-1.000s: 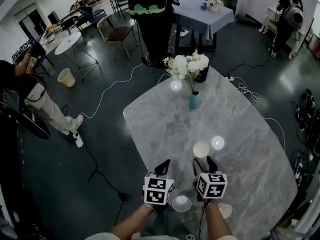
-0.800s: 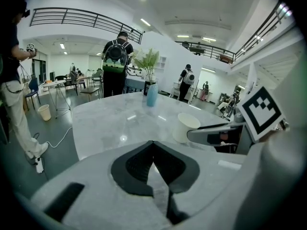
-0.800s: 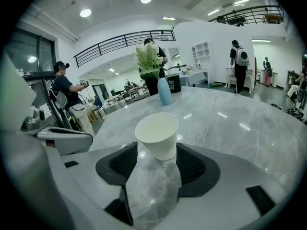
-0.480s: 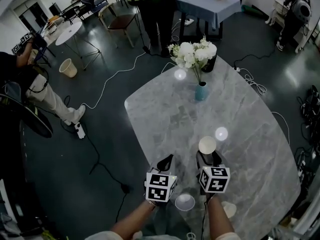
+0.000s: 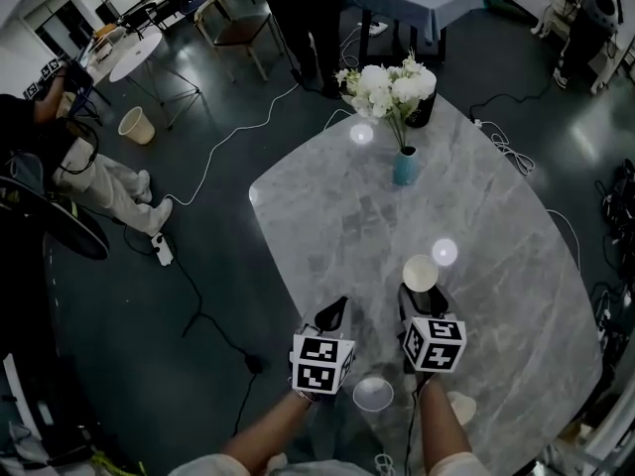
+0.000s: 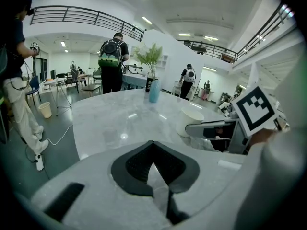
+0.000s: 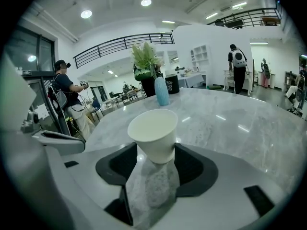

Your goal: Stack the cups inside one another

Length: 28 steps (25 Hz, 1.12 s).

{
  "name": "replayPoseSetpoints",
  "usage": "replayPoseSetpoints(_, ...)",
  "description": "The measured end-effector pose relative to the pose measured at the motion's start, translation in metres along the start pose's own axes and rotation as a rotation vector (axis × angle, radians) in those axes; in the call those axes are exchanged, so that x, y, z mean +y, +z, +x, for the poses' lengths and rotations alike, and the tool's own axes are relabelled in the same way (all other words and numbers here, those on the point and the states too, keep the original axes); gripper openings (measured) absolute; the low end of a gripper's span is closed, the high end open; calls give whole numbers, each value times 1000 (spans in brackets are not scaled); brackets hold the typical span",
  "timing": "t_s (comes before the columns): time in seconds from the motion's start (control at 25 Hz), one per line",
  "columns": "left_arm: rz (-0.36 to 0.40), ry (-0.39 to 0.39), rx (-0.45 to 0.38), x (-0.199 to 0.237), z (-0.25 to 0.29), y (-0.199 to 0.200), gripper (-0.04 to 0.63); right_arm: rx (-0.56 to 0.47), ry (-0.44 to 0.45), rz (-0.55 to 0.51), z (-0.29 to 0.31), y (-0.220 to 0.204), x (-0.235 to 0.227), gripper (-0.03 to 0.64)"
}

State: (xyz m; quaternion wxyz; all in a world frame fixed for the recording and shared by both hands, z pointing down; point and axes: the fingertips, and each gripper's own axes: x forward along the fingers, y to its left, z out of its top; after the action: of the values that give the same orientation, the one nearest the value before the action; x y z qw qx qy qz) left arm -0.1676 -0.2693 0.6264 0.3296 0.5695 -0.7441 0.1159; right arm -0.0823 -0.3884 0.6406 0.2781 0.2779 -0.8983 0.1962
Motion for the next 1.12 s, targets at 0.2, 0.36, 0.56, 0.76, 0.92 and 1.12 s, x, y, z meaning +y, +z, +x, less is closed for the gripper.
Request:
replayPoseSetpoints(0.2, -2, -3, 1, 1, 0, -2, -5, -5, -5, -2, -2, 0, -2, 216)
replayPoseSetpoints(0.36, -1, -7, -2, 0, -2, -1, -5, -15, -9, 0, -7, 2, -3, 216)
replayPoseSetpoints(0.56, 3, -15, -10, -2, -7, 2, -6, -28, -17, 2, -16, 8, -3, 216)
replayPoseSetpoints(0.76, 8, -31, -20, -8, -17, 6, -5, -41, -30, 7, -33, 14, -4, 215)
replayPoseSetpoints(0.92, 26, -52, -28, -15, -24, 10, -5, -62, -45, 14, -48, 20, -4, 215)
replayPoseSetpoints(1.12, 51, -75, -39, -21, -35, 15, -5, -84, -62, 29, -64, 25, 1, 215)
